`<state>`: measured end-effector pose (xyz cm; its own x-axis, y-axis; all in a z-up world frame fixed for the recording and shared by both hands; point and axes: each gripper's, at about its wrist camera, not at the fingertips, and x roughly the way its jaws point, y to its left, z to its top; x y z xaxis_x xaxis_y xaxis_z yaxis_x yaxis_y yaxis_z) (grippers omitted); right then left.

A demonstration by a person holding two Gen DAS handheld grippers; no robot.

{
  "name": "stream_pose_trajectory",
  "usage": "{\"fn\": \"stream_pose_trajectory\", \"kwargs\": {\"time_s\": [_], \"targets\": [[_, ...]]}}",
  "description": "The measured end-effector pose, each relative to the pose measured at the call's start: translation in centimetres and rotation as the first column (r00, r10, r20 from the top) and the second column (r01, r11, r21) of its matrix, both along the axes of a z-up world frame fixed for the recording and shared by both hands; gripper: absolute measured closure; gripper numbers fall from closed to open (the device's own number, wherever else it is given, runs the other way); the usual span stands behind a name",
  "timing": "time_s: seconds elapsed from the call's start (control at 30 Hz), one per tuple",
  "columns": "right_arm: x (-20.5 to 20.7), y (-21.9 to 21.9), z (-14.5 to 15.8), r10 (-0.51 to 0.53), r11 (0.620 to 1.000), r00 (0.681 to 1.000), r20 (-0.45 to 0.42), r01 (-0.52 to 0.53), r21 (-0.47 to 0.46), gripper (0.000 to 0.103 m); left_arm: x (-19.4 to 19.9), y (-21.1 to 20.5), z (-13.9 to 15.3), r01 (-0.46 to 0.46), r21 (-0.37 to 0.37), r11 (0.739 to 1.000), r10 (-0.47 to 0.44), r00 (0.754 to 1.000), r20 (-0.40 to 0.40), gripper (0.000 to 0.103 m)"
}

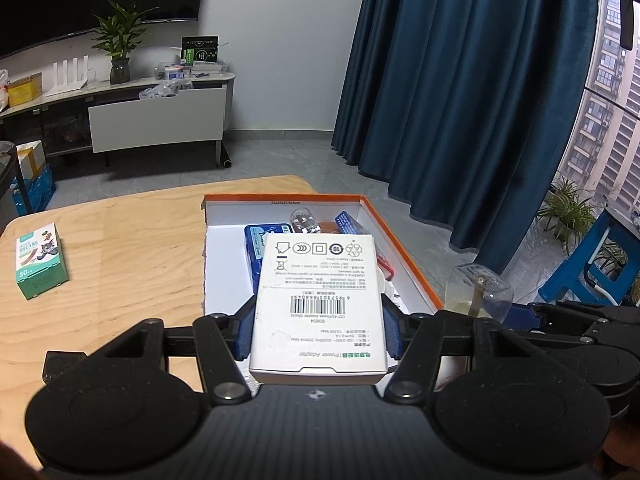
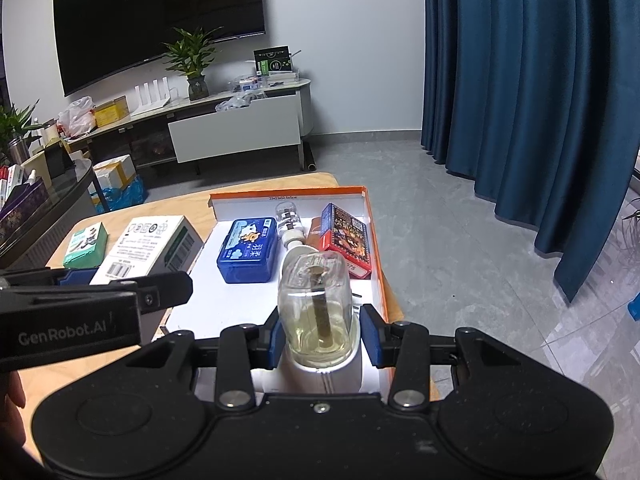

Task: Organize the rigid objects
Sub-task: 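Hold the product box and diffuser with both grippers above the orange-rimmed box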

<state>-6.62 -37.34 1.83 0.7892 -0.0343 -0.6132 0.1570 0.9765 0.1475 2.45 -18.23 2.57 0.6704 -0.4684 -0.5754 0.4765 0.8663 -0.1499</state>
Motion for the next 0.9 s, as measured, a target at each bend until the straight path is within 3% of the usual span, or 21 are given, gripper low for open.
{"fn": "stream_pose_trajectory", "kwargs": {"time_s": [0.9], "targets": [[1.8, -0.1, -1.2, 0.015, 1.000, 0.999, -0.052, -0.015, 0.006, 0.054, 1.9, -0.3, -0.8, -0.003, 0.024, 1.000, 0.004, 0.999, -0.047, 0.043]]}}
